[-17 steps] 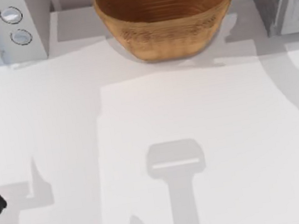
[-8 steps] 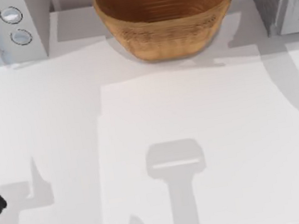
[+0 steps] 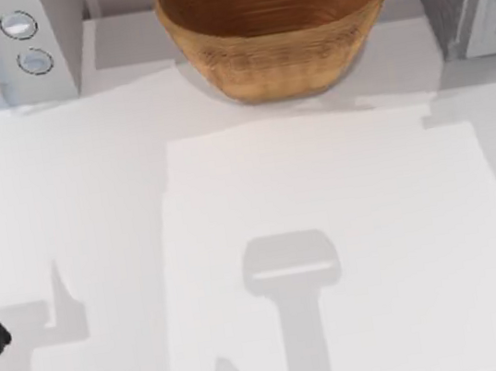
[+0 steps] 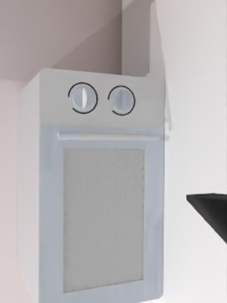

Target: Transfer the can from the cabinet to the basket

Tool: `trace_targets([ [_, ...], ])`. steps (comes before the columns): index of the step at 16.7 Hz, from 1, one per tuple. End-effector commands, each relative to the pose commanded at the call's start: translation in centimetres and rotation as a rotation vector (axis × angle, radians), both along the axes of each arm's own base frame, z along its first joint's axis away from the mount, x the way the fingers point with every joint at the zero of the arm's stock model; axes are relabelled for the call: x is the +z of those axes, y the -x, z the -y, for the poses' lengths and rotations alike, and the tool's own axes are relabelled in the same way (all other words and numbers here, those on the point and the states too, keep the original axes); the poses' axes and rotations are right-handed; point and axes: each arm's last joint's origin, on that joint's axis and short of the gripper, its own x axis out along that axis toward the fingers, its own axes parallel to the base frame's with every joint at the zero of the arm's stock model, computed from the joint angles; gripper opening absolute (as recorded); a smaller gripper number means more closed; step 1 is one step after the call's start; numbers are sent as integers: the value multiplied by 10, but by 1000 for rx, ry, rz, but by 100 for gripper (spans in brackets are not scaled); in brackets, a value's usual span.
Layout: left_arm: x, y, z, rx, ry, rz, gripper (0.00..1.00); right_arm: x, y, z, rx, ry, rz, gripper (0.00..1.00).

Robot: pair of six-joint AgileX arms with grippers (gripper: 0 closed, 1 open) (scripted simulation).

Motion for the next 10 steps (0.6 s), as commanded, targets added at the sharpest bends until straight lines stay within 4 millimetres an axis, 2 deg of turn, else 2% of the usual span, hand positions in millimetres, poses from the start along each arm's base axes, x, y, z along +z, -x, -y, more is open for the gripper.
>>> trace_targets([
  [2,0,0,0,0,0,0,100,-47,11,8,-4,5,-30,0],
  [8,0,0,0,0,0,0,100,-208,40,25,-8,3,-92,0],
  [10,0,0,0,0,0,0,100,-251,46,29,-6,-2,-78,0],
])
